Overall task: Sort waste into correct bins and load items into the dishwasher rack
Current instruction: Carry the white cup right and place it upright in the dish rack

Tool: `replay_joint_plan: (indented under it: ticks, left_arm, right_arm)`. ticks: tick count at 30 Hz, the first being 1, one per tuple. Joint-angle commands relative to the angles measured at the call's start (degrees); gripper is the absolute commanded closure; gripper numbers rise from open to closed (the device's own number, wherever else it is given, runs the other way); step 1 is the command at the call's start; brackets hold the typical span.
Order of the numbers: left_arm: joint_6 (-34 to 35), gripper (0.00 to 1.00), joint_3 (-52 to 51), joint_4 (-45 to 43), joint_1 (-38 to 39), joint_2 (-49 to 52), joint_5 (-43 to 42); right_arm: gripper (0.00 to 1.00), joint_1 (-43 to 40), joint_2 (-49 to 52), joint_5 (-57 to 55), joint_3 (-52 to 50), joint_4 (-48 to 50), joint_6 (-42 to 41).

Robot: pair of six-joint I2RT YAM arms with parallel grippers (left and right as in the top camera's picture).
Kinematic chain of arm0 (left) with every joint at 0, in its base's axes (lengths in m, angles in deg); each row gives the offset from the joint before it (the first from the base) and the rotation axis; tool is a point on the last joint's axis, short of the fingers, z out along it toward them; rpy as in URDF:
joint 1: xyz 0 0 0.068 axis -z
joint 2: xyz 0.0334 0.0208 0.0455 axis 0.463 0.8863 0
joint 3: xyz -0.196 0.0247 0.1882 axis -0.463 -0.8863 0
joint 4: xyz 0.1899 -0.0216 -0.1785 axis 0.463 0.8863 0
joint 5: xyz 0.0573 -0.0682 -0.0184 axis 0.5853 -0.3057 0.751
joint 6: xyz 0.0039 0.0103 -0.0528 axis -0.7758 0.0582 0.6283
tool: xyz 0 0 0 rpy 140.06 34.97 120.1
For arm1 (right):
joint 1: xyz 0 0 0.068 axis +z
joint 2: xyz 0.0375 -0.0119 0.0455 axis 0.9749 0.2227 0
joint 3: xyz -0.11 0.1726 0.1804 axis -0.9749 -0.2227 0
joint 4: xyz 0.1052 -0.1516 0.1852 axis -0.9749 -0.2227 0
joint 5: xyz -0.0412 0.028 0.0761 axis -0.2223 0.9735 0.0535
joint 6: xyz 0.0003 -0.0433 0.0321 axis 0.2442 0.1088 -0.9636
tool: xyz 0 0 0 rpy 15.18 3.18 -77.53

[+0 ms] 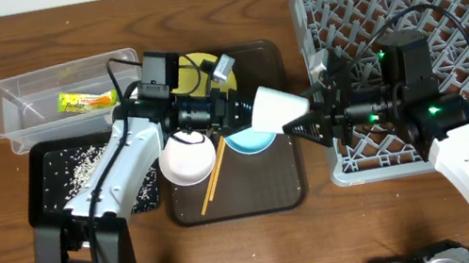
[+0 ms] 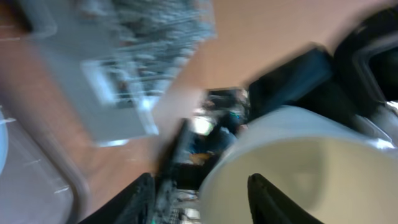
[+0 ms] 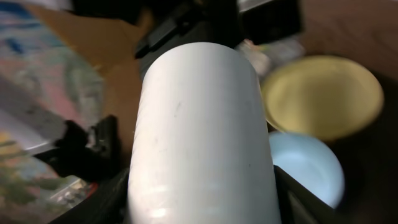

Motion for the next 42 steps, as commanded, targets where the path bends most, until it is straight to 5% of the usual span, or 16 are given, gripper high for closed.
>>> replay_joint_plan:
  ticks: [1,8,18,29,42]
  left_arm:
    - [0.00,0.45,-0.17,3.13,-0.04,-0.07,20.59]
    - [-1.42,0.40,-0.17,14.51,-3.37,-3.63,40.63]
    - [-4.76,0.32,-0.17,24.72,-7.28,-18.43,60.83]
    - [-4.74,0.30,-0.20,25.31,-7.28,-21.29,62.18]
    - [-4.74,0.29,-0.24,25.73,-7.28,-21.09,62.18]
  right_arm:
    - [0.59,0.44,-0.11,-10.40,0.83,-2.05,-3.98]
    - [0.60,-1.73,-1.46,-30.32,8.04,-17.18,-4.72]
    - [0.69,-13.55,-1.29,-53.55,21.18,-35.65,-16.68]
    - [0.66,-23.45,8.94,-61.29,21.18,-38.25,-17.88]
    - [0.64,-23.96,17.90,-61.09,21.11,-33.81,-17.86]
